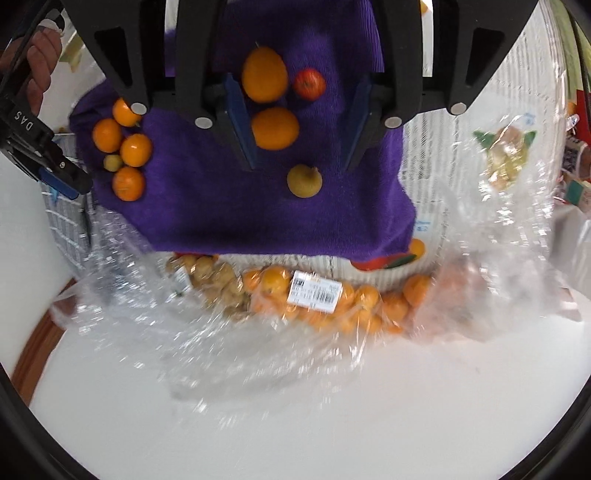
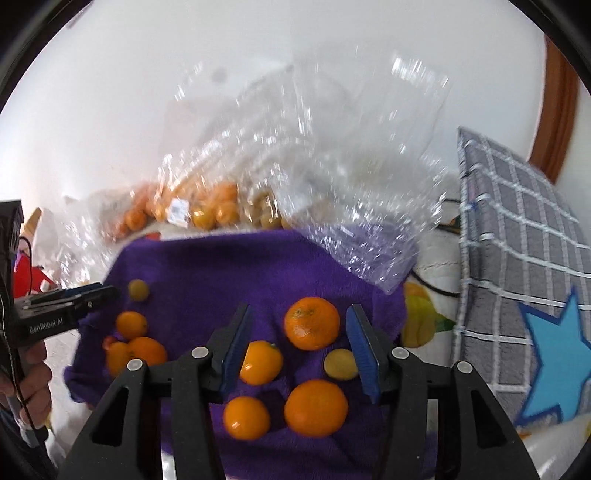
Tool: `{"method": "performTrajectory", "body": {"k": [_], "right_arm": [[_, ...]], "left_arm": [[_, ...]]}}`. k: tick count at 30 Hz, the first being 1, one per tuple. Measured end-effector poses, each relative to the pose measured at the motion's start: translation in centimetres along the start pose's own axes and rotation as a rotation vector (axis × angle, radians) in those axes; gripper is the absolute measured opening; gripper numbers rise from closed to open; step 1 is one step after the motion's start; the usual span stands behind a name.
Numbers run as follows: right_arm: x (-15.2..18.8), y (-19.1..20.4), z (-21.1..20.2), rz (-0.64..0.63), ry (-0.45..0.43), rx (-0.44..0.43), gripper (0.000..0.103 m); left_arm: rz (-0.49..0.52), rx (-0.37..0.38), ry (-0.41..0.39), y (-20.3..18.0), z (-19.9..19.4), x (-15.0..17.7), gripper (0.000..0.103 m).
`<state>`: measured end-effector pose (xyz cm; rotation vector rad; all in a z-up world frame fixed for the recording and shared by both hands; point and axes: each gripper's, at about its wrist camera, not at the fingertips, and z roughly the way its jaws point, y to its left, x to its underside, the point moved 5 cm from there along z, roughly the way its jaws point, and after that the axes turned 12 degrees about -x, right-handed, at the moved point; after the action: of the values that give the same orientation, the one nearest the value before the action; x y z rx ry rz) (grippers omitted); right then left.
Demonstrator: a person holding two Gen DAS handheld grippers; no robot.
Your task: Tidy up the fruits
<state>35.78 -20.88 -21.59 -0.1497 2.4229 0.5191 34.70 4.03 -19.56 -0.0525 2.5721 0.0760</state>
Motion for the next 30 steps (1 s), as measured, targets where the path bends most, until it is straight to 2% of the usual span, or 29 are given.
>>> {"method": "performTrajectory", "body": {"k": [4,14,19,21,23,25,26,30], "right_arm": [[0.0,1.7,-4.3,-0.014,-0.063,0.012,0.061],[3.0,5.4,-14.9,-0.048,-0.141,0.035,0.061],[5.5,6.2,-19.8,-0.056,-0.177,0.05,0.061],[6.5,6.1,-21.4,-0.042,-0.197,0.04,0.066],[7.8,5.9,-22.8,-0.029,-0.203,0.034,0.078],[8.9,5.9,-23.9,-0.046,-0.215,0.055,0.083],[9.4,6.0,-24.3,-0.057,-0.22,0.063,0.089],[11.0,6.3,-26.0,-0.088,-0.248,0.089,0.097]], "left_arm": [[-0.003,-0.009,-0.045,-0.1,-4.0,1.2,0.047],[-0.012,-0.019,-0.201,-1.0,-14.3,4.9,0.056],[-0.019,-0.022,-0.235,-1.6,-18.2,7.5,0.061],[-0.009,-0.043,-0.254,-1.9,-19.7,8.7,0.067],[-0.01,-0.061,-0.273,-2.1,-20.8,9.7,0.07],[-0.007,-0.068,-0.29,-2.5,-21.8,10.7,0.076],[-0.004,-0.067,-0.298,-2.7,-22.4,11.2,0.078],[-0.006,-0.069,-0.314,-3.4,-23.8,12.7,0.084]]}}
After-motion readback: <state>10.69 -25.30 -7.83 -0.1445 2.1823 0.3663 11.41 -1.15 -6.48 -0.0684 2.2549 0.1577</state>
